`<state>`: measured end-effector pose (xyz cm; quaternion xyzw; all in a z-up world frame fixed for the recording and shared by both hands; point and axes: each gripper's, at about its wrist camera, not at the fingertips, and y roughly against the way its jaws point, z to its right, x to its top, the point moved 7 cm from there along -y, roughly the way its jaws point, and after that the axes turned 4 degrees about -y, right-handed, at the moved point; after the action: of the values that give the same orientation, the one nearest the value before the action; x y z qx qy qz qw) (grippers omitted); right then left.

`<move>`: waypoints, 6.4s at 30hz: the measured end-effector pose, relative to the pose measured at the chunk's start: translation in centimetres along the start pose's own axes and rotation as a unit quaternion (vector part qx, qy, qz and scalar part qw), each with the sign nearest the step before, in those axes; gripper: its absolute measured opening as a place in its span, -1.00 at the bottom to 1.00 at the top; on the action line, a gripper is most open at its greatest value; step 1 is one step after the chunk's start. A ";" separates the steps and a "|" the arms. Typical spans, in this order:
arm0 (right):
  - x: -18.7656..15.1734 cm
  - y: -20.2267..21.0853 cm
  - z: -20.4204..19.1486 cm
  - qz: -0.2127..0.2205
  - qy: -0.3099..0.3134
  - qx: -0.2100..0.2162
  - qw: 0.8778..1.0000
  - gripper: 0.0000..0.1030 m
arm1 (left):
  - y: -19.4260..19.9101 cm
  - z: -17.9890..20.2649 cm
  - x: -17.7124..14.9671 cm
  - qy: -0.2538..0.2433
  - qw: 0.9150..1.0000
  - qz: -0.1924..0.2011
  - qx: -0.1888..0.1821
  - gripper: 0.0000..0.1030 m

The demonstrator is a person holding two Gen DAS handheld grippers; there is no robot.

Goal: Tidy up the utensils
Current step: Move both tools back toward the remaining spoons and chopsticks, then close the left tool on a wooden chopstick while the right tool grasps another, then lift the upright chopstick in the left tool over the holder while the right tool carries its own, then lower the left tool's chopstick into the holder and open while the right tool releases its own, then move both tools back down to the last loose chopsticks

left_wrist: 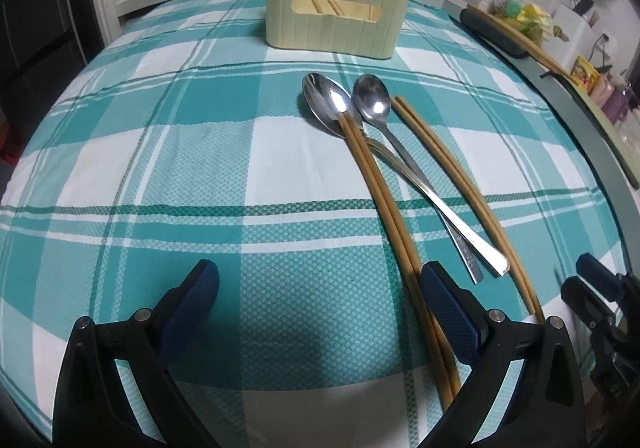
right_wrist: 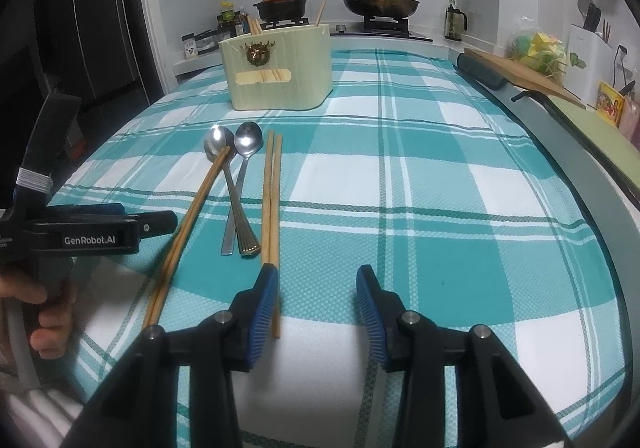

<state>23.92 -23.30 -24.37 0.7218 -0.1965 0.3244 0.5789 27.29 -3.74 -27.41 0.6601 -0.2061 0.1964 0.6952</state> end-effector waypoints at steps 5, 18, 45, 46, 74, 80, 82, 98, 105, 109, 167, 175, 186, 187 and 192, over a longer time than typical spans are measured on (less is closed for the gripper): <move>0.1 0.1 0.1 0.002 -0.002 0.000 1.000 -0.19 | -0.2 0.2 0.0 -0.008 1.000 0.001 0.011 0.98; 0.3 -1.9 0.3 -0.028 0.010 0.003 1.000 -0.35 | -0.7 -0.6 0.1 -0.017 0.999 -0.003 0.034 0.98; 1.8 -5.8 -1.4 -0.104 0.039 -0.011 0.994 -0.89 | 1.7 -1.5 -1.1 -0.100 0.994 0.026 0.045 -0.91; 1.5 -5.4 -1.0 -0.104 0.032 -0.016 0.994 -0.89 | 1.9 -2.1 -1.4 -0.096 0.994 0.024 0.047 -0.92; 6.6 -10.6 0.9 -0.164 0.065 -0.005 0.984 -0.51 | -2.1 -6.4 4.6 -0.114 0.990 -0.050 -0.064 -0.15; 9.1 -13.1 0.7 -0.176 0.056 -0.002 0.983 -0.86 | -2.8 -6.0 5.7 -0.119 0.989 -0.054 -0.069 -0.90; 9.5 -13.4 0.7 -0.176 0.047 0.001 0.983 -0.87 | -2.6 -6.1 5.9 -0.115 0.990 -0.049 -0.069 -0.93; 18.0 0.5 -2.4 0.024 0.020 0.061 0.998 -0.87 | 12.2 -7.5 11.3 -0.051 0.981 0.143 -0.118 -0.93; 19.6 5.4 -3.9 0.108 0.035 0.058 0.992 -0.87 | 15.4 -8.1 12.4 -0.029 0.972 0.195 -0.127 -0.94; 20.5 7.0 -4.9 0.145 0.046 0.053 0.987 -0.87 | 16.8 -8.5 13.7 -0.018 0.966 0.222 -0.129 -0.94; 39.9 -7.2 -5.4 0.108 0.018 0.086 0.990 -0.18 | 7.2 -10.0 31.3 -0.068 0.989 0.129 -0.016 0.55; 30.5 2.0 -2.0 0.104 0.072 0.030 0.991 -0.18 | 15.0 -10.7 18.7 -0.136 0.983 0.122 0.018 0.85; 15.4 7.9 1.6 0.101 0.037 -0.027 0.994 -0.18 | 13.0 -4.9 5.6 -0.023 0.991 0.107 -0.074 0.85; 14.1 7.9 1.7 0.101 0.027 -0.028 0.994 -0.18 | 12.2 -4.4 4.8 -0.017 0.992 0.100 -0.074 0.85; 7.7 6.0 1.5 0.091 -0.002 -0.057 0.994 -0.18 | 9.2 -1.9 1.9 -0.029 0.994 0.070 -0.075 0.85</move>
<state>25.80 -25.61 -14.91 0.6673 -0.2805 0.3630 0.5868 23.89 -1.41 -18.73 0.5957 -0.2863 0.2094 0.7206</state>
